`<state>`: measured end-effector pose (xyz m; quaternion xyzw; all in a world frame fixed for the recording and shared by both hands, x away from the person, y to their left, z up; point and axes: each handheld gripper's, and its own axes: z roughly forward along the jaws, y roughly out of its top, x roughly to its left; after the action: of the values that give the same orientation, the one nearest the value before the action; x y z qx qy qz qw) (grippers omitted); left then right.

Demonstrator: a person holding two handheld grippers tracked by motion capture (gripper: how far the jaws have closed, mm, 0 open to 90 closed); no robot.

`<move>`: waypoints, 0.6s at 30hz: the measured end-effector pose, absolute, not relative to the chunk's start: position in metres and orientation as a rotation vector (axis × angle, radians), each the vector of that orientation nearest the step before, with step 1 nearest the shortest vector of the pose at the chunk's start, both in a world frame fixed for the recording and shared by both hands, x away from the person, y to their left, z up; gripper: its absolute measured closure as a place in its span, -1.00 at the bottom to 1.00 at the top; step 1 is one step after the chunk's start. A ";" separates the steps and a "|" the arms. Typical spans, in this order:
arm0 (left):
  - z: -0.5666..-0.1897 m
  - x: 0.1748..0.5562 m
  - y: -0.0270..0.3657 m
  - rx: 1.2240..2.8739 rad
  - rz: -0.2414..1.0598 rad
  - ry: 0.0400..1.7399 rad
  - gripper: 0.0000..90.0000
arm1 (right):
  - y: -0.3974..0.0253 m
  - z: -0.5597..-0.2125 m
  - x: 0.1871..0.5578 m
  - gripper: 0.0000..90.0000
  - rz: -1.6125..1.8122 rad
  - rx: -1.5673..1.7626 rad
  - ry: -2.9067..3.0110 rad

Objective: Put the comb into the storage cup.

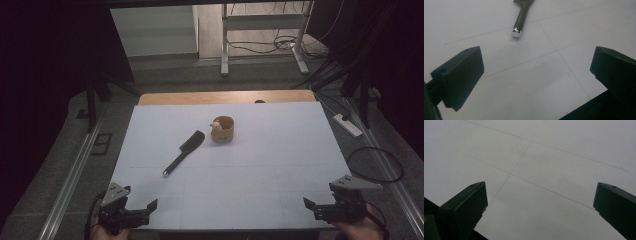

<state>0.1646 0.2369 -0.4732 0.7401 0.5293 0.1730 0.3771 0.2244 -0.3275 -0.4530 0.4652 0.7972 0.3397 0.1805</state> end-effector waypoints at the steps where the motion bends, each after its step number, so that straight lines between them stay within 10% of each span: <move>1: -0.473 0.165 0.237 1.896 0.441 1.354 -1.00 | -0.328 -0.453 0.224 -1.00 0.962 1.310 2.255; 18: -0.474 0.167 0.239 1.893 0.405 1.373 -1.00 | -0.327 -0.453 0.223 -1.00 0.977 1.266 2.285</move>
<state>0.1673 0.2387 -0.4740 0.7394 0.5364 0.1583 0.3748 0.2229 -0.3267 -0.4526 0.4469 0.8066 0.3447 0.1756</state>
